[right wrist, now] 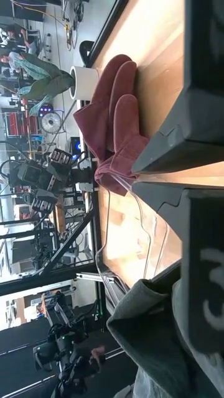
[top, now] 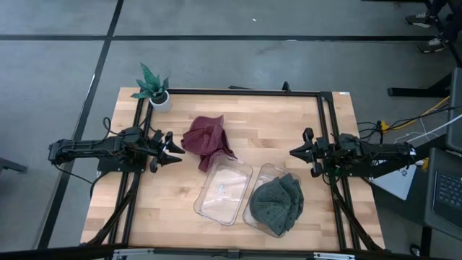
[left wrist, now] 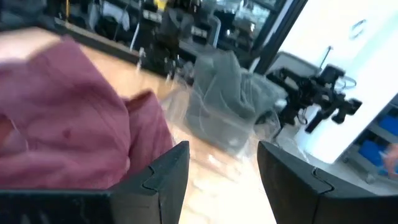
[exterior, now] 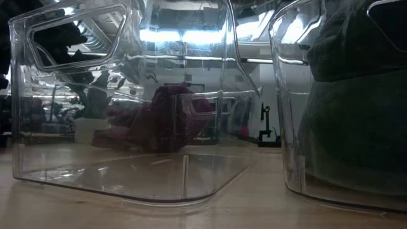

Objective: Pick & Place hat
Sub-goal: Put the top red cap into the left transparent bin

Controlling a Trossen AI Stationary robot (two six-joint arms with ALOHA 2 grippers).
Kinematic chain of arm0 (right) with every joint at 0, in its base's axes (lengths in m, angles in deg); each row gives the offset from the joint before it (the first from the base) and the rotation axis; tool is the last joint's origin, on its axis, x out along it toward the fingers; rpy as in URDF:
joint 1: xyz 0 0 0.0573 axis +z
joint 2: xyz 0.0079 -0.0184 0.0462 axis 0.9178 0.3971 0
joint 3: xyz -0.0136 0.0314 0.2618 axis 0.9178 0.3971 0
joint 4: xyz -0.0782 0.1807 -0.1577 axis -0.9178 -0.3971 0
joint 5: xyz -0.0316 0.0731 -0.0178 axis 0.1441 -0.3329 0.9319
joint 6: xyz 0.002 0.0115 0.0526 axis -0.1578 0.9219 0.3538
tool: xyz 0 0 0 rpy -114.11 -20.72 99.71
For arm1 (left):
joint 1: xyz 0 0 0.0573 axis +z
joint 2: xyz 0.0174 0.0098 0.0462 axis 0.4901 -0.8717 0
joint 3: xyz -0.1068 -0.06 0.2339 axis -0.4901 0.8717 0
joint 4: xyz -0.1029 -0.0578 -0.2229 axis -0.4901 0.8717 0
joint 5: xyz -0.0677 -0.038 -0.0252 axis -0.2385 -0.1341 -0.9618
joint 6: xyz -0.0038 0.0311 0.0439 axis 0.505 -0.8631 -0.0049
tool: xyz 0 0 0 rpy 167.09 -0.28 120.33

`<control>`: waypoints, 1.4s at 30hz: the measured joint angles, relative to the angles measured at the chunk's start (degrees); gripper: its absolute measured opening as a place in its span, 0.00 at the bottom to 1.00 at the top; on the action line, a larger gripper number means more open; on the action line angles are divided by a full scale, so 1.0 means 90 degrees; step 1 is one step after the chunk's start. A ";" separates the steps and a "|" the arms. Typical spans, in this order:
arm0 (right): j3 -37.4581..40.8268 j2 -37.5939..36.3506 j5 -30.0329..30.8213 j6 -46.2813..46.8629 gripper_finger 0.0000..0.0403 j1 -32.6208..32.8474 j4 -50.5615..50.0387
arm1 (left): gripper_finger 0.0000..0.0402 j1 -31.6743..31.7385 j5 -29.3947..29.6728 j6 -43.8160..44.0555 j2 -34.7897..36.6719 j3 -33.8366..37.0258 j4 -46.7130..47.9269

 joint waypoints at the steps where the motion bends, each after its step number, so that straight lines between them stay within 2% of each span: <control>1: 0.0000 0.0000 0.0000 0.0007 0.08 0.0000 0.0000 | 0.46 0.0000 0.0065 0.0000 0.0001 0.0000 -0.0107; 5: 0.0000 0.0000 0.0000 0.0000 0.08 0.0000 0.0000 | 0.46 0.0002 0.0304 0.0374 0.0001 0.0000 -0.0506; 11: 0.0000 0.0000 0.0000 -0.0002 0.08 0.0000 0.0002 | 0.46 0.0002 0.0280 0.2669 0.0001 0.0001 -0.0727; 14: 0.0000 0.0000 0.0000 0.0000 0.08 0.0002 0.0002 | 0.46 0.0006 0.0754 0.2773 -0.0041 -0.0002 -0.0520; 16: 0.0000 0.0002 0.0000 -0.0002 0.08 0.0002 0.0002 | 0.46 0.0002 0.0709 0.2884 -0.0049 -0.0002 -0.0459; 24: 0.0000 0.0002 0.0000 0.0009 0.08 0.0002 0.0002 | 0.46 -0.0003 -0.0177 0.2283 -0.0109 -0.0002 -0.0495; 29: 0.0000 0.0002 0.0000 0.0001 0.08 0.0002 0.0002 | 0.46 -0.0003 -0.0271 0.2130 -0.0109 -0.0150 -0.0498; 37: 0.0000 0.0002 0.0000 0.0000 0.08 0.0002 0.0002 | 0.46 -0.0005 0.0031 0.1494 -0.0287 -0.0543 -0.0360; 40: 0.0000 0.0002 0.0000 -0.0002 0.08 0.0002 0.0002 | 0.46 -0.0045 0.0332 0.0975 -0.0394 -0.0925 0.0368; 42: 0.0000 0.0002 0.0000 -0.0002 0.08 0.0002 0.0002 | 0.46 -0.0154 0.0771 0.0442 -0.0555 -0.1344 0.1149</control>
